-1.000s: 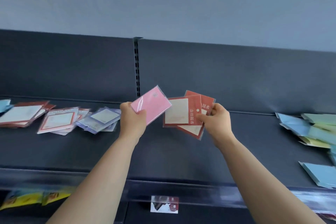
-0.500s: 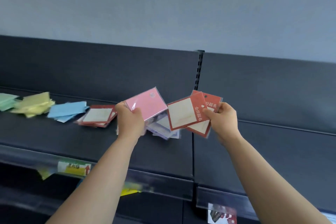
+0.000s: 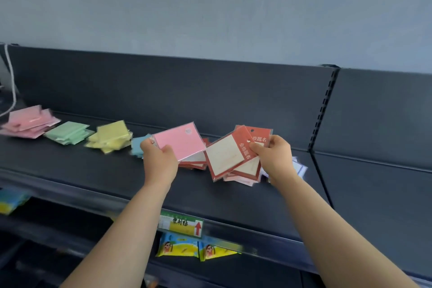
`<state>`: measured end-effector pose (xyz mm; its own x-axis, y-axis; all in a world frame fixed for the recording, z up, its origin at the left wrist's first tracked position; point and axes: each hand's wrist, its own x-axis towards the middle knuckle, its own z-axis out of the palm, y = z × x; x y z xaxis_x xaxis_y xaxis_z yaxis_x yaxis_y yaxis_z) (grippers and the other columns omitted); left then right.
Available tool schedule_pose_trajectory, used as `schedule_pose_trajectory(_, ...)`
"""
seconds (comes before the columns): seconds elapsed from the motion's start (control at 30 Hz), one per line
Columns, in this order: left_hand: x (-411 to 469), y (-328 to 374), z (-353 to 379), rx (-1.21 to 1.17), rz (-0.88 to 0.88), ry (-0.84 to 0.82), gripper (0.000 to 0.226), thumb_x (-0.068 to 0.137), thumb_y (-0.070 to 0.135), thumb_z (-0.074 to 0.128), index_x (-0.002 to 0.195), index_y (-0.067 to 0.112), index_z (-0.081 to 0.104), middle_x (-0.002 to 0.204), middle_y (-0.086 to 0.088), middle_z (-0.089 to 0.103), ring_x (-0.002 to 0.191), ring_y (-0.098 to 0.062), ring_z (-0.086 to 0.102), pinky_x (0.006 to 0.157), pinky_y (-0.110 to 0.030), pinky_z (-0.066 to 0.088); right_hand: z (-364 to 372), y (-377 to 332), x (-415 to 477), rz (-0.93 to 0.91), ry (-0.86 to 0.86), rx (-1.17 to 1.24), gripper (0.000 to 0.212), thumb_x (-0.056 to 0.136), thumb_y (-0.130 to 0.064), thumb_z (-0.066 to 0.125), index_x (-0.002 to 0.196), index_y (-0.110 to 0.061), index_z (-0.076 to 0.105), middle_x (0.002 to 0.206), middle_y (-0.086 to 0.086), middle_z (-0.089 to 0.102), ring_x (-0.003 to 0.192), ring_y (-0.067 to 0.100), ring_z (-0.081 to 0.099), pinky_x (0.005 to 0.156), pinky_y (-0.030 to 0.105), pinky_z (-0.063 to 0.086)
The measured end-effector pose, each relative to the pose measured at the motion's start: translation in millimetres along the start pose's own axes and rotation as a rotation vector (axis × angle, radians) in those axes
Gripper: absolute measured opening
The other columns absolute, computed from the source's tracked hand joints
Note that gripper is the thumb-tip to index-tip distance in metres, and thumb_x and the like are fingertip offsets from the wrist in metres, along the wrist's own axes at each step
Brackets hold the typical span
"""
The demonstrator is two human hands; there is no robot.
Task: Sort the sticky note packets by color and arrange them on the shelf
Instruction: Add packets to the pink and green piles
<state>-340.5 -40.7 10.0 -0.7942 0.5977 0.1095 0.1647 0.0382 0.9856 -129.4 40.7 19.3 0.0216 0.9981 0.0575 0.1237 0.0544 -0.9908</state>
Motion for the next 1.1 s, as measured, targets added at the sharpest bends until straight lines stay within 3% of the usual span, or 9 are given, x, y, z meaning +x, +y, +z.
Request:
schedule_pose_trajectory(0.1, 14.4, -8.6, -8.7, -0.068, -0.029, 0.024, 0.025, 0.093, 0.003, 0.038, 0.116, 0.013, 0.035, 0.120, -0.009, 0.054, 0.099, -0.026, 0.055, 0.081, -0.037, 0.052, 26.7, -1.7, 11.1, 0.027, -0.052, -0.023, 0.013, 0.086, -0.013, 0.067, 0.097, -0.012, 0.060, 0.092, 0.002, 0.070, 0.081, 0.020, 0.069, 0.073, 0.037, 0.058)
schedule_pose_trajectory(0.3, 24.6, -16.1, -8.9, -0.191, -0.080, 0.032, 0.036, 0.095, -0.003, 0.035, 0.126, 0.015, 0.030, 0.128, -0.007, 0.049, 0.109, -0.026, 0.056, 0.070, -0.045, 0.060, 72.2, -2.9, 35.5, 0.098, -0.141, -0.005, 0.011, 0.087, -0.013, 0.063, 0.097, -0.008, 0.059, 0.092, 0.013, 0.069, 0.079, 0.023, 0.067, 0.070, 0.037, 0.056)
schedule_pose_trajectory(0.37, 25.4, -16.5, -3.7, -0.192, -0.094, 0.029, 0.039, 0.096, -0.002, 0.034, 0.128, 0.017, 0.026, 0.132, -0.006, 0.046, 0.111, -0.026, 0.054, 0.074, -0.047, 0.060, 79.9, -0.4, 43.1, 0.107, -0.150, -0.006, 0.009, 0.087, -0.014, 0.058, 0.089, -0.005, 0.057, 0.086, 0.020, 0.066, 0.069, 0.023, 0.057, 0.059, 0.034, 0.047)
schedule_pose_trajectory(0.5, 24.4, -19.0, 8.7, -0.212, -0.111, 0.024, 0.037, 0.096, -0.003, 0.033, 0.129, 0.013, 0.023, 0.135, -0.010, 0.043, 0.117, -0.028, 0.052, 0.075, -0.047, 0.059, 78.1, 2.3, 61.5, 0.120, -0.111, -0.057, 0.023, 0.088, -0.006, 0.042, 0.067, -0.013, 0.039, 0.063, 0.005, 0.040, 0.056, 0.017, 0.032, 0.048, 0.025, 0.024)
schedule_pose_trajectory(0.6, 28.3, -25.1, 13.0, -0.192, -0.104, 0.027, 0.035, 0.096, -0.002, 0.033, 0.126, 0.015, 0.024, 0.136, -0.011, 0.043, 0.117, -0.029, 0.052, 0.074, -0.049, 0.060, 65.4, 1.2, 73.5, 0.069, -0.064, -0.132, 0.031, 0.087, -0.004, 0.040, 0.061, -0.016, 0.028, 0.058, 0.000, 0.031, 0.050, 0.015, 0.026, 0.046, 0.023, 0.021)
schedule_pose_trajectory(0.73, 36.0, -31.3, 14.1, -0.158, -0.092, 0.043, 0.033, 0.095, 0.002, 0.034, 0.120, 0.022, 0.026, 0.131, -0.007, 0.049, 0.110, -0.025, 0.056, 0.078, -0.049, 0.059, 42.2, -10.6, 83.4, -0.111, 0.116, -0.213, 0.015, 0.092, -0.007, 0.041, 0.077, -0.009, 0.044, 0.066, 0.000, 0.043, 0.055, 0.016, 0.038, 0.046, 0.024, 0.027)
schedule_pose_trajectory(0.9, 38.2, -35.6, 9.3, -0.153, -0.054, 0.082, 0.037, 0.096, 0.002, 0.035, 0.124, 0.023, 0.024, 0.130, -0.005, 0.047, 0.113, -0.025, 0.054, 0.081, -0.048, 0.058, 33.4, -20.2, 86.3, -0.229, 0.297, -0.021, 0.011, 0.098, -0.018, 0.042, 0.093, -0.009, 0.045, 0.078, -0.004, 0.048, 0.066, 0.014, 0.045, 0.056, 0.028, 0.038)
schedule_pose_trajectory(1.03, 42.9, -39.5, -2.1, -0.158, -0.028, 0.132, 0.037, 0.097, 0.003, 0.036, 0.125, 0.023, 0.025, 0.131, -0.006, 0.047, 0.114, -0.026, 0.053, 0.079, -0.047, 0.059, 60.1, -11.6, 83.1, -0.094, 0.048, -0.082, 0.014, 0.092, -0.017, 0.052, 0.102, -0.007, 0.057, 0.089, 0.005, 0.065, 0.068, 0.020, 0.056, 0.055, 0.028, 0.043)
schedule_pose_trajectory(1.1, 44.3, -38.6, -10.3, -0.182, -0.014, 0.141, 0.037, 0.098, 0.002, 0.037, 0.130, 0.018, 0.026, 0.130, -0.004, 0.046, 0.112, -0.025, 0.054, 0.066, -0.037, 0.062, 80.1, -2.2, 72.5, -0.031, -0.087, -0.122, 0.016, 0.093, -0.014, 0.050, 0.107, -0.011, 0.057, 0.094, 0.005, 0.066, 0.071, 0.019, 0.058, 0.056, 0.029, 0.045)
